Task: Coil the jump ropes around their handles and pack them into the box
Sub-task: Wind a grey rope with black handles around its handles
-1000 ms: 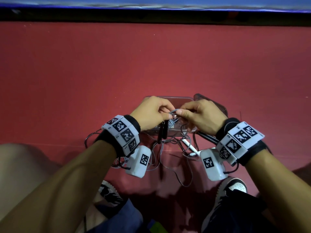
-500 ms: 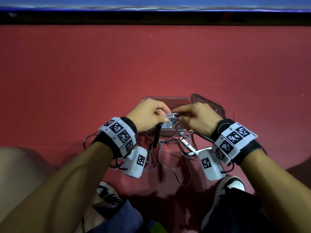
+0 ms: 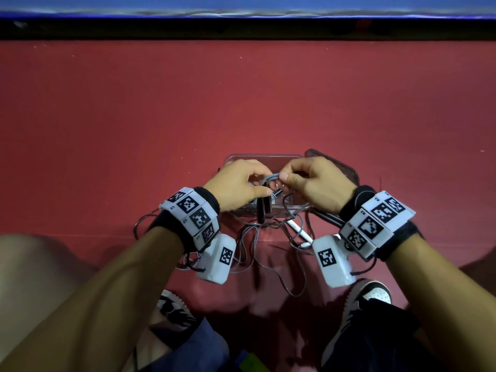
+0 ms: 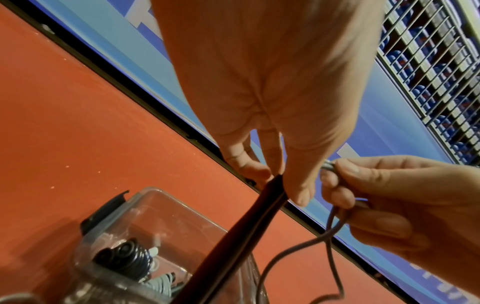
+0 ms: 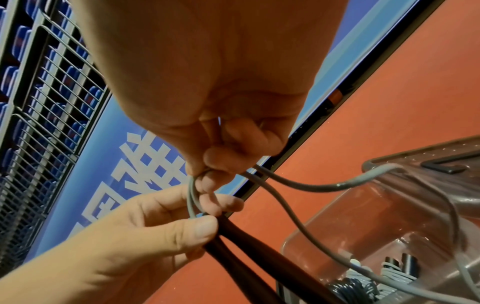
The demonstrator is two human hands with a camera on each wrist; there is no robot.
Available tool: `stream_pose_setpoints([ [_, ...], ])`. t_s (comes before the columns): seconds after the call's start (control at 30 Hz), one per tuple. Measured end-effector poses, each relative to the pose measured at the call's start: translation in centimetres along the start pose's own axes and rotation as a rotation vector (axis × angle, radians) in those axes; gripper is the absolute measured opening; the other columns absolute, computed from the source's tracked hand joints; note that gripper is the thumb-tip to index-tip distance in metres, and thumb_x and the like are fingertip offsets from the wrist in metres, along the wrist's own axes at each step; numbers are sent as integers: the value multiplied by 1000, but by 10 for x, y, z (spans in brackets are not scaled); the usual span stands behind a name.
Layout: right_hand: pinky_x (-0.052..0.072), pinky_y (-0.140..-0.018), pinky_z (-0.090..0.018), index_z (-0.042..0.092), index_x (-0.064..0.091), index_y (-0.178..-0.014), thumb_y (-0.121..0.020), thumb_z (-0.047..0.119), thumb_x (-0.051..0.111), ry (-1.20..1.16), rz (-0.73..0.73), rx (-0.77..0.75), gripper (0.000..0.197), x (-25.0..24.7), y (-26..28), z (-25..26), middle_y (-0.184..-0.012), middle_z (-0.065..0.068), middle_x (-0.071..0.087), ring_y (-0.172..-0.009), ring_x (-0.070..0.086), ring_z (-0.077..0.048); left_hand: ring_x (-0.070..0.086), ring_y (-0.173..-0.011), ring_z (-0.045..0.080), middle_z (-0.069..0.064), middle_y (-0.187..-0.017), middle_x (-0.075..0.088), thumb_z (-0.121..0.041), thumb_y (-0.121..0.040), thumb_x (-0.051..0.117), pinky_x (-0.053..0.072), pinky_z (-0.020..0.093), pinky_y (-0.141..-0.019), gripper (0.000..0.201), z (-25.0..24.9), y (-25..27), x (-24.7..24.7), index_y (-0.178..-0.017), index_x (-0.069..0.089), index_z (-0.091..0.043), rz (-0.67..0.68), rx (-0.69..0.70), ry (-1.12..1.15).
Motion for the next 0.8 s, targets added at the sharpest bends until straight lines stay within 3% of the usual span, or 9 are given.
stream_pose_setpoints([
  [0.07,48,-50,-33,23,68,-79,-100,28,58,-43,-31,23,24,-3,0,-1,-76,-10,73,-50,57,-21,48,-50,-7,-23,-58,58,-19,-89,77,34,8,-57,10,0,1,1,-99,74,-19,0,-14,24],
  [0.13,43,-43,-25,24,67,-77,-101,26,56,-74,-75,47,27,-6,0,-2,-67,1,70,-42,51,-9,50,-47,-9,-28,-52,56,-15,-89,76,35,5,-55,13,1,0,2,-101,72,-18,5,-19,49],
  [0.2,45,-45,-29,22,64,-76,-103,24,53,-139,-106,52,29,-7,0,-2,-62,9,67,-42,52,-9,55,-56,-10,-23,-63,63,-11,-87,77,40,5,-66,16,2,-1,2,-101,71,-17,-3,-18,102],
  [0.3,43,-50,-38,20,62,-78,-104,22,51,-236,-134,54,29,-8,0,-2,-64,7,67,-46,50,-20,62,-70,-1,-12,-79,69,-11,-86,79,48,20,-77,14,8,-3,3,-98,72,-13,-4,-25,202],
  [0.43,37,-50,-36,18,61,-80,-105,21,49,-362,-120,59,28,-7,1,1,-67,4,66,-52,44,-27,66,-86,16,13,-97,75,-12,-88,76,54,43,-86,15,12,-1,8,-101,68,-9,33,-20,308],
  [0.47,36,-49,-34,18,61,-81,-105,21,49,-375,-123,57,27,-7,1,2,-68,4,66,-52,43,-27,67,-87,15,13,-99,76,-11,-89,74,53,40,-87,14,12,0,11,-102,67,-9,51,-17,321],
  [0.57,33,-40,-24,16,60,-82,-106,19,47,-404,-142,64,27,-10,2,4,-70,3,65,-44,42,-20,65,-78,3,-6,-84,74,-10,-90,74,48,19,-79,10,12,2,14,-98,67,-13,60,-15,307],
  [0.67,32,-37,-17,13,60,-84,-106,18,46,-426,-174,78,27,-14,4,3,-72,-2,65,-39,43,-8,60,-74,6,-10,-81,67,-12,-90,75,48,18,-74,9,8,3,14,-97,70,-14,63,-11,278],
  [0.8,32,-37,-16,13,60,-84,-106,20,46,-428,-209,75,27,-15,4,0,-73,-2,65,-39,43,-7,58,-72,10,-7,-79,65,-11,-92,71,49,23,-72,7,10,2,13,-94,70,-17,44,-40,276],
])
Point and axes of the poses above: each hand's wrist, its own y-axis away from the middle knuckle, its own x-axis out of the palm, z = x × y, the point moved 6 cm from there along -y, towards the middle knuckle
